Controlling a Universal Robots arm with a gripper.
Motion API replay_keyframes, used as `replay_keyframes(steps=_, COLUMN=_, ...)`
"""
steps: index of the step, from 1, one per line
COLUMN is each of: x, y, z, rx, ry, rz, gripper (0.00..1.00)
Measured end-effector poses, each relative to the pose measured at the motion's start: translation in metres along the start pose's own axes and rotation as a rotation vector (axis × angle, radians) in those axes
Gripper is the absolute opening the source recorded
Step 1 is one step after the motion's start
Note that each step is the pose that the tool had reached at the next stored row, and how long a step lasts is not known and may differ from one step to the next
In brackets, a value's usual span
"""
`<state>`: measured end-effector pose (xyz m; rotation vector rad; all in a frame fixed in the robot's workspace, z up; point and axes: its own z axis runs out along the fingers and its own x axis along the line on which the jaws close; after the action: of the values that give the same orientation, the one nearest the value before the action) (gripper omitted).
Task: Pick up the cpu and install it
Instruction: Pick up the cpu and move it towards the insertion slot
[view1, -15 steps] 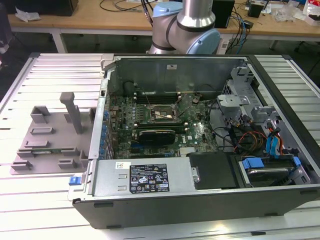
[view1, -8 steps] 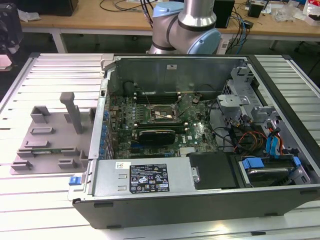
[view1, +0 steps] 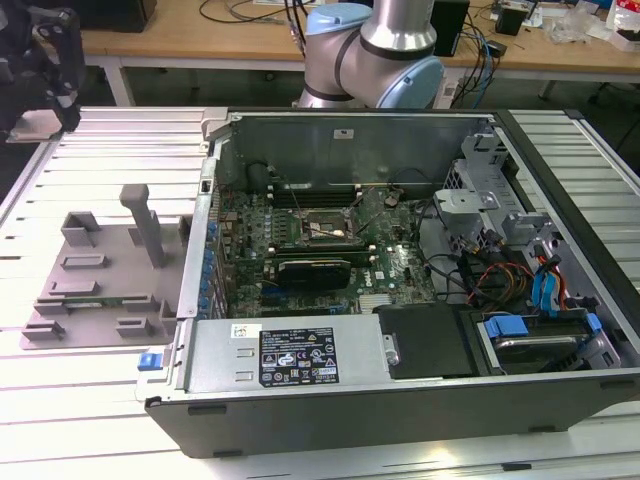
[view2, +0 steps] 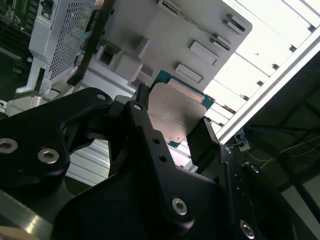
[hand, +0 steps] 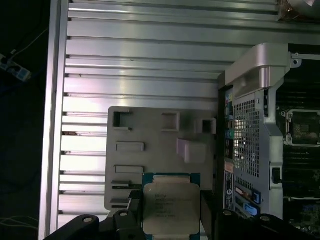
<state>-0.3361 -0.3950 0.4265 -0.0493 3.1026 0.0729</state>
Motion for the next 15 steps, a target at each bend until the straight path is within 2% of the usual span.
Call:
replay_keyframes(steps=1, x=-0.004, y=-0.0002, z=0.0002, rx=0.0, ry=0.0, rz=0.0, gripper=0.55)
replay_keyframes(steps=2, x=-0.011, y=-0.0003, z=0.0005, rx=-0.0001, ry=-0.0001, rz=0.0, gripper=0.55)
replay_keyframes(steps=4, x=-0.0165, y=-0.0005, z=0.0007, rx=-0.0001, ry=-0.0001, rz=0.0, gripper=0.55)
replay_keyframes(steps=10, x=-0.0481, y=-0.0016, z=0.0018, rx=0.0, ry=-0.0001, rz=0.0, gripper=0.55)
replay_keyframes(steps=14, x=-0.0589, y=-0.0019, z=0.0022, rx=-0.0001, ry=-0.0001, rz=0.0, gripper=0.55)
replay_keyframes(steps=15, x=-0.0645, y=-0.0021, z=0.0024, rx=0.0, ry=0.0, rz=0.0, gripper=0.55)
